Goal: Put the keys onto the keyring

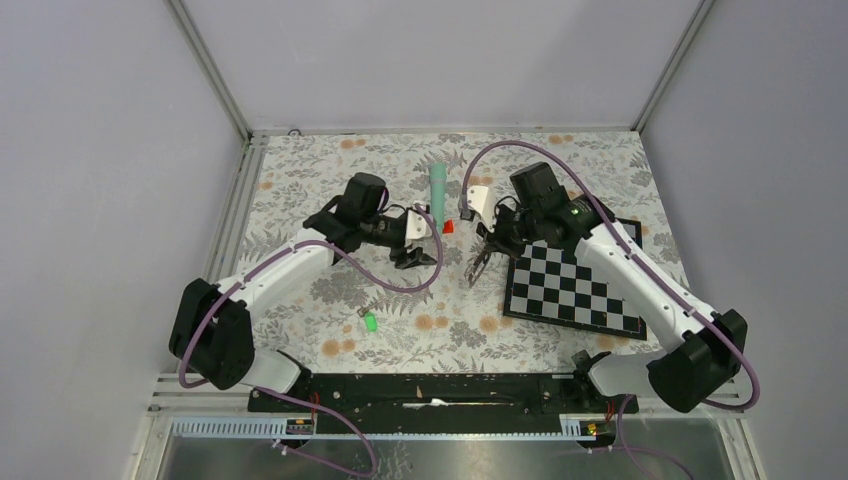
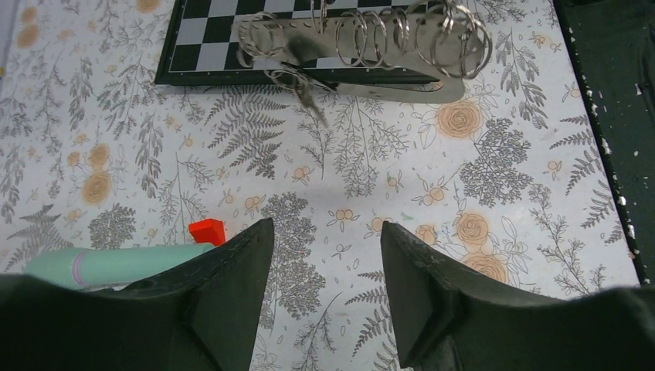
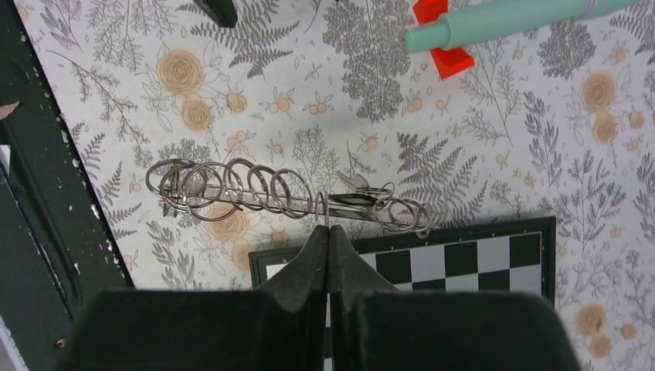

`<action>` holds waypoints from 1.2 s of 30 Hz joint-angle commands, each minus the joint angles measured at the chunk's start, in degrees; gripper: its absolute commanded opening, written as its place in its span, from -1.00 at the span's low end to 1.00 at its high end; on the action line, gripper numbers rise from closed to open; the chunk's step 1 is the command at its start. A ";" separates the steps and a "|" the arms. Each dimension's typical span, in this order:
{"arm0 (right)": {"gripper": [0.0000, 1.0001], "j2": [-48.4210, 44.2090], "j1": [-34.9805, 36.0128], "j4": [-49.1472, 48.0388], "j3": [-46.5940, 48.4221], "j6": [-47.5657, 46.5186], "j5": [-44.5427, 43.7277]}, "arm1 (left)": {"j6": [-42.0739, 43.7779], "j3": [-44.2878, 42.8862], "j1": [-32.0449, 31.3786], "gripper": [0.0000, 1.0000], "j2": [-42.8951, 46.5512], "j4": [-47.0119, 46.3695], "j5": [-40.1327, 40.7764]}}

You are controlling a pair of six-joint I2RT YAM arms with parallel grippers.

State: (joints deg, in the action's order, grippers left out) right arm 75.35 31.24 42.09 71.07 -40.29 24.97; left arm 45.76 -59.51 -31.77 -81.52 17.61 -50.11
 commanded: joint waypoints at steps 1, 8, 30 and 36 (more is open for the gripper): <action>-1.00 1.50 2.00 8.10 5.16 0.72 -8.10 | -0.30 0.77 0.04 0.19 -0.30 -5.92 -1.05; -1.00 1.01 3.03 7.56 4.74 2.22 -6.19 | -0.69 1.79 0.08 0.18 0.26 -6.42 -1.32; -1.00 -0.84 3.03 -8.78 -7.79 3.13 4.81 | 25.95 1.01 1.53 0.17 6.33 30.26 15.17; -1.00 -0.95 2.93 -10.04 -9.16 3.43 5.77 | 38.00 0.56 1.51 0.15 5.48 44.91 20.08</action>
State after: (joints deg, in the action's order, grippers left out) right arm 76.09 33.82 35.75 62.67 -37.41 28.16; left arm 72.10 -57.63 -30.37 -76.95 49.89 -34.79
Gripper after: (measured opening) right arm 0.019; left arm 0.577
